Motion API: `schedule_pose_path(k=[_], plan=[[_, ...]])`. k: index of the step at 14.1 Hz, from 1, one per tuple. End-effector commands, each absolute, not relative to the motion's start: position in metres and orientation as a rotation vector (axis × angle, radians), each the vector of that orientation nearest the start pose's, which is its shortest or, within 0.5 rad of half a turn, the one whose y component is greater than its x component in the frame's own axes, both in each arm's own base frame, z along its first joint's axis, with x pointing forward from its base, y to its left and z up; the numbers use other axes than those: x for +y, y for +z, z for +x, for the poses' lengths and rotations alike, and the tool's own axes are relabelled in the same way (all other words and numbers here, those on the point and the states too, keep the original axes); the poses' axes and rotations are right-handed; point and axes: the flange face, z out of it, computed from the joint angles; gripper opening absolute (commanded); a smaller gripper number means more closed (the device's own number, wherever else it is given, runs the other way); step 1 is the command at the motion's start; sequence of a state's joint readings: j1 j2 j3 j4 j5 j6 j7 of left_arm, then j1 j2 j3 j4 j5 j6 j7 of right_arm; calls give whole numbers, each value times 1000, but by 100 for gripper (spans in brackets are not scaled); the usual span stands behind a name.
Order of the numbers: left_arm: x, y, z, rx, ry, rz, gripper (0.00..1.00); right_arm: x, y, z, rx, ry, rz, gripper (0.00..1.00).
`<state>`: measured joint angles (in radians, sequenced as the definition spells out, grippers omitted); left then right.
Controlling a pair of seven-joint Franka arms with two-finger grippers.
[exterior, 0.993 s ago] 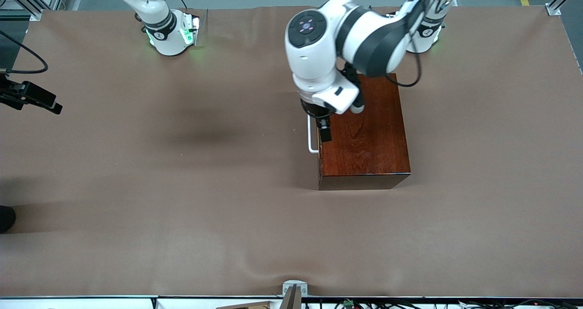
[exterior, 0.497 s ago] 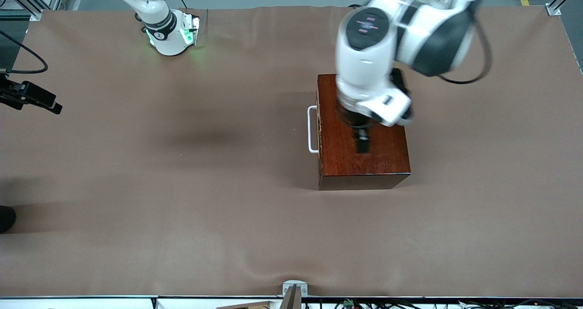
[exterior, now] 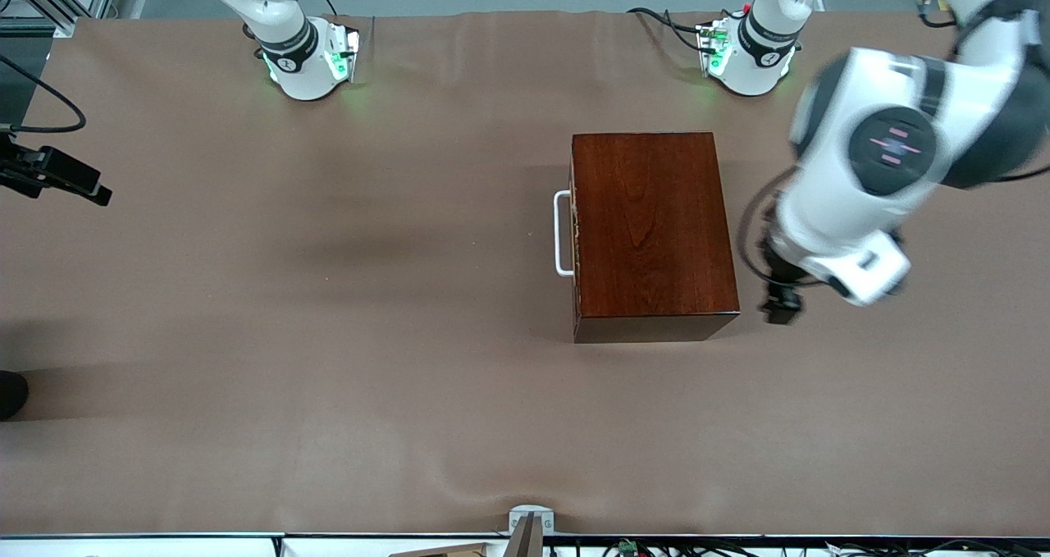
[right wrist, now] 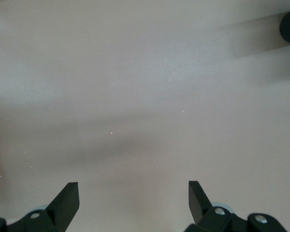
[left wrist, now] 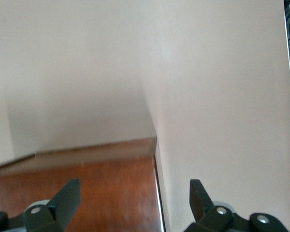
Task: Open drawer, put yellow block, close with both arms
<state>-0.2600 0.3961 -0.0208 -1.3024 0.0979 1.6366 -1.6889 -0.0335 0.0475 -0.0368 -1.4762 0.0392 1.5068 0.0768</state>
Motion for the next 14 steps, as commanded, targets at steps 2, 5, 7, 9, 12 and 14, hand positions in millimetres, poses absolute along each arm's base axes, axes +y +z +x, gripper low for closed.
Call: schedule_pose_path(k=[2, 5, 7, 9, 12, 14], plan=[[-86, 540, 653, -1860, 19, -2491, 100, -37, 644, 556, 241, 14, -3081, 100], [-64, 548, 641, -1726, 24, -2584, 100, -37, 644, 556, 241, 14, -3081, 100], [-61, 551, 625, -1600, 40, -2654, 100, -37, 645, 556, 241, 7, -3081, 100], [-48, 554, 609, -1487, 58, -2732, 100, -37, 645, 557, 241, 3, -3081, 100], [-41, 556, 592, -1300, 80, -2839, 100, -37, 646, 557, 241, 0, -3081, 100], [-43, 560, 586, -1237, 83, -2893, 100, -37, 647, 557, 241, 0, -3081, 100]])
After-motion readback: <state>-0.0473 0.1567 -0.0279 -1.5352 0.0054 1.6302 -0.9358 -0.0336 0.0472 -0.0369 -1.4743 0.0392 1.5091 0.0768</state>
